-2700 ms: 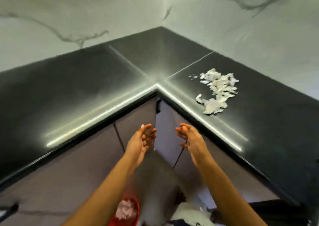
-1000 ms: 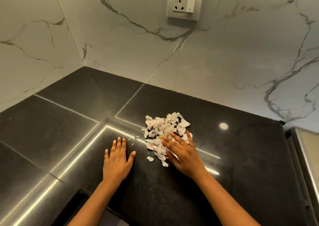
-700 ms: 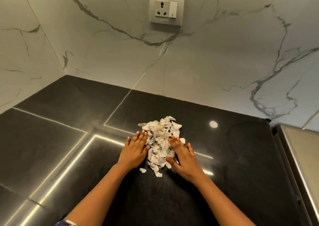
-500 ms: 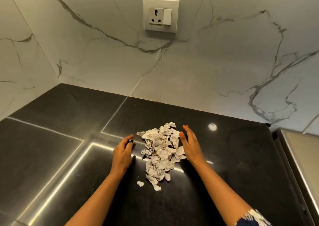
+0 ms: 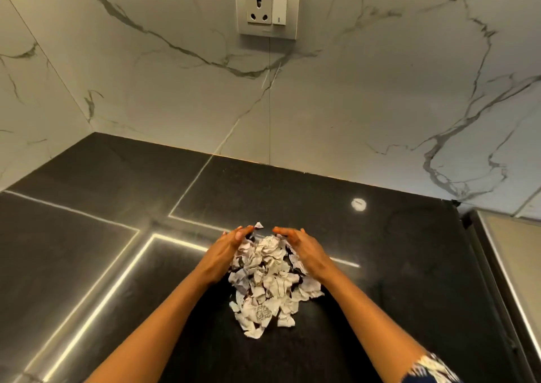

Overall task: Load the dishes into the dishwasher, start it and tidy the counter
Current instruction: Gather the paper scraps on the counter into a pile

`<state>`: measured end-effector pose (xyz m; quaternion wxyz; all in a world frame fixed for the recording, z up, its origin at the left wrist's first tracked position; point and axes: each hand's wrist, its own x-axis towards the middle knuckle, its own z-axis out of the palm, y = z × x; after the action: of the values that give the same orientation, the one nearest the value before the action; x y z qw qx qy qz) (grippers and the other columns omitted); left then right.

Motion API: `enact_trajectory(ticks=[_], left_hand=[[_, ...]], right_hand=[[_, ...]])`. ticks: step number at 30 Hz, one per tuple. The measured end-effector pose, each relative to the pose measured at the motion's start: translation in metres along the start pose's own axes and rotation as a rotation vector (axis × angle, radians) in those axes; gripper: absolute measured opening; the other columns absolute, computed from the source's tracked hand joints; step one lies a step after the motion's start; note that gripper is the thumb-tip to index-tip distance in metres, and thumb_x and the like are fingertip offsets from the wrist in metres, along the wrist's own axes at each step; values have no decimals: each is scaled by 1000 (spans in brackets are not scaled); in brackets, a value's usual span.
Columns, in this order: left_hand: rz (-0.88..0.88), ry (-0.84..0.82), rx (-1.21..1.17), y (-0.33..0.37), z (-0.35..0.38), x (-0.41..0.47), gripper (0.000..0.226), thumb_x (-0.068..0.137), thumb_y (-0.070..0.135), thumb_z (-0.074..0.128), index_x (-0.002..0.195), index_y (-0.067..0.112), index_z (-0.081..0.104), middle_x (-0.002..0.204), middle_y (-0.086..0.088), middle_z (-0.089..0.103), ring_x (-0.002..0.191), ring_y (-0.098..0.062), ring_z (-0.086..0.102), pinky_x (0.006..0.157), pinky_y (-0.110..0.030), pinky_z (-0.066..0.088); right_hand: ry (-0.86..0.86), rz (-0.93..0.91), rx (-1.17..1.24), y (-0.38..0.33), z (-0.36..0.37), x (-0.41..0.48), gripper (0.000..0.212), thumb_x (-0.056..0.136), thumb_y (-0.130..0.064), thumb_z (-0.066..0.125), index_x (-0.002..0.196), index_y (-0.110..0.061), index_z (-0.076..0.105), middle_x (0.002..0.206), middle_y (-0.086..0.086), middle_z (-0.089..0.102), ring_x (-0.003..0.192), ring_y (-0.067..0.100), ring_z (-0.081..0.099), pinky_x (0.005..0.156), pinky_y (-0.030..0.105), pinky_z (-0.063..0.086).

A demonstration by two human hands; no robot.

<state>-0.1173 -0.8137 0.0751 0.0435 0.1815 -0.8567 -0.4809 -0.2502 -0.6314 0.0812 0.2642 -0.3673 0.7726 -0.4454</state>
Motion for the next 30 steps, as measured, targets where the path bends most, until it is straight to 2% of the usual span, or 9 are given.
enact_trajectory(ticks=[2,6,8,10,13,17,20,25,30], left_hand=[[-60,36,-98,-4,2,-20,76,72,89,13,131,50,40,142,12,40,136,-15,34,116,-43,23],[-153,73,-325,7,16,-47,57,81,82,20,123,54,47,140,9,47,127,-10,45,110,-38,33],[-143,133,-286,11,34,-56,54,85,78,21,121,51,50,139,11,48,129,-10,44,111,-40,31],[-170,249,-276,12,51,-57,62,82,81,22,123,47,53,138,9,51,132,-15,42,112,-48,29],[-219,384,-494,27,67,-46,62,84,77,29,121,38,59,125,7,62,124,-15,51,108,-48,37],[-234,507,-824,59,75,-38,43,99,46,34,113,21,66,111,-5,70,105,-20,65,98,-46,48],[-302,534,-1135,69,79,-32,47,100,39,35,113,5,63,107,-18,69,101,-32,67,91,-46,51],[-348,574,-1464,89,75,-19,39,97,38,42,96,9,68,97,-18,71,87,-31,69,80,-43,56],[-330,582,-1516,98,68,-13,39,93,43,48,84,14,72,95,-15,71,93,-35,67,89,-50,51]], right_hand=[[88,55,128,-4,-1,-25,84,64,-93,11,122,-46,51,135,-13,49,125,4,43,105,24,27],[132,139,133,-15,20,-58,105,58,-95,11,139,-34,39,138,-16,38,130,4,33,105,23,24],[197,144,178,-20,40,-67,94,68,-89,17,139,-32,39,140,-14,36,132,4,31,108,23,23],[319,162,224,-25,56,-66,67,86,-67,28,136,-25,45,142,-8,41,131,6,36,110,24,27],[464,173,375,-31,73,-52,43,96,-46,36,123,-21,59,128,-4,58,120,9,52,107,34,39],[562,253,732,-42,79,-36,39,99,-40,36,103,-16,66,106,9,70,97,16,67,84,30,54],[602,258,1011,-53,73,-33,44,100,-33,32,102,-3,65,91,11,73,83,19,71,66,23,56],[714,277,1155,-64,66,-25,55,99,-40,33,102,7,60,95,24,69,89,36,68,76,39,57],[745,249,1244,-80,48,-24,45,100,-35,35,100,4,59,73,14,71,66,24,70,54,28,56]])
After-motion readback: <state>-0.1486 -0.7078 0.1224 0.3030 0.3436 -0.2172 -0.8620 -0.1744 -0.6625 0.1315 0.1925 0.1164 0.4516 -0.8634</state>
